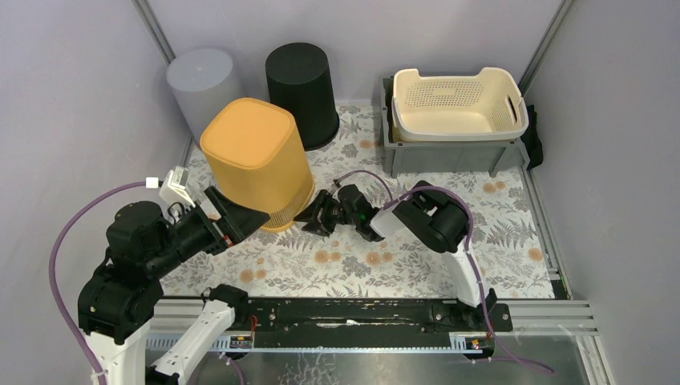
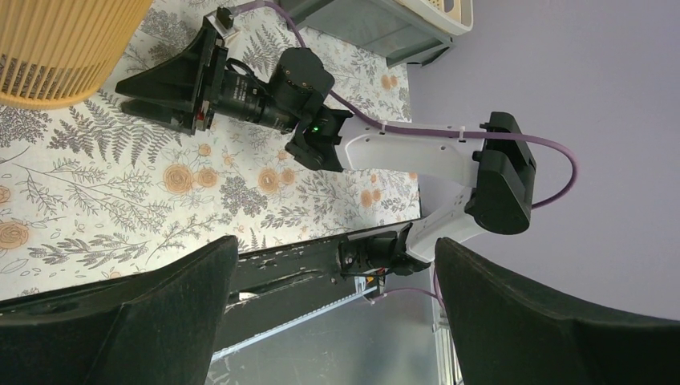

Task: Turn the large container upside down
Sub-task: Turn the container upside down at the center of the board, then move the container to the center of the board.

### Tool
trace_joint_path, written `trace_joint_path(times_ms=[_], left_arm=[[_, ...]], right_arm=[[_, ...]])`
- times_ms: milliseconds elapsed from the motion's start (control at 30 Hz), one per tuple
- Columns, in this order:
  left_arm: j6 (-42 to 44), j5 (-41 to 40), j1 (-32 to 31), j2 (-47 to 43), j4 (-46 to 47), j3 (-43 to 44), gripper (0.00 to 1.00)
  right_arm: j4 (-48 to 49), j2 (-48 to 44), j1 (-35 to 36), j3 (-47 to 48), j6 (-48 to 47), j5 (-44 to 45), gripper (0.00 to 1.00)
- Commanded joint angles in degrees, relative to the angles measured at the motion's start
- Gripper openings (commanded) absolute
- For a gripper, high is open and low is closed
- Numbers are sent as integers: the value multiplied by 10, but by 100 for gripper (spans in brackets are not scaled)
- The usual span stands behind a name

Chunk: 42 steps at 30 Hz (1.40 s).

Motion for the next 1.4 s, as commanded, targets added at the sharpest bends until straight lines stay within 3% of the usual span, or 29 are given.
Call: trace_joint_path(times_ms=[0,400,800,1133,1367], left_arm=[[0,16,1,-5,43,-7,100],[3,18,1,-5,49,-19,100],[15,15,1,0,53,-34,100],[27,14,1,-5,44,-59,100],[38,16,1,-4,36,-69,100]], right_arm=[[-20,-47,-5,-16,-28,-9,61],[-21,-92,-21,-40,-34,-25,61],[-36,-83,-76,52,-36,-16,62],[-25,16,-106,191,-7,5,62],[-54,130,-91,360,7,-23,62]])
